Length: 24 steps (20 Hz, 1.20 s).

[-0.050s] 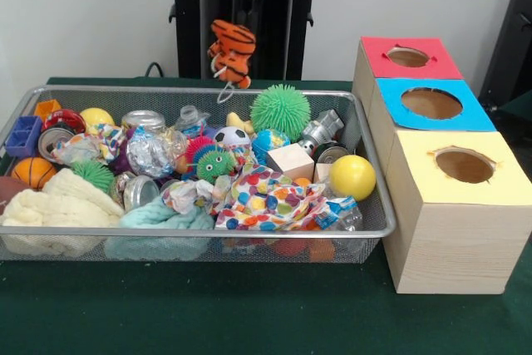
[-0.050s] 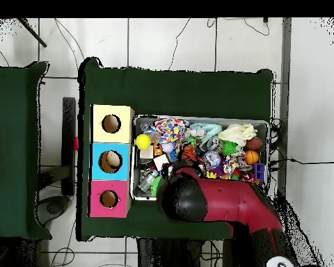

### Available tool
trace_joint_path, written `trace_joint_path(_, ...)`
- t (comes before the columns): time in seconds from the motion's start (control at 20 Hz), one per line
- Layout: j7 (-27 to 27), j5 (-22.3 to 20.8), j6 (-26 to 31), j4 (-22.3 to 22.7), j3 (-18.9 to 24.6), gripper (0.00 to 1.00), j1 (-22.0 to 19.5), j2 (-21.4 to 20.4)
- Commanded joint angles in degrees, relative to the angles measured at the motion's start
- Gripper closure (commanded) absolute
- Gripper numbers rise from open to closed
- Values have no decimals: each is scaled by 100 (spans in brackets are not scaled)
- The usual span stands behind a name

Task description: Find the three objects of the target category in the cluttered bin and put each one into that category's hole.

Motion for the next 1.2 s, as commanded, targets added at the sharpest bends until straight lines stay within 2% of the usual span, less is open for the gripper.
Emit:
trace_joint_path(0.05, 1638, 327, 810, 564, -684, 100, 629, -479)
trace_joint_path(0.35, 1973, 526, 836, 629, -1160, 100, 1290, -523)
trace_joint_path(0.75, 2750, 680, 1255, 478, -1873, 100, 2487, -628)
trace_joint_path(1.2, 3390, 954, 948, 658, -2248, 100, 3201, -412)
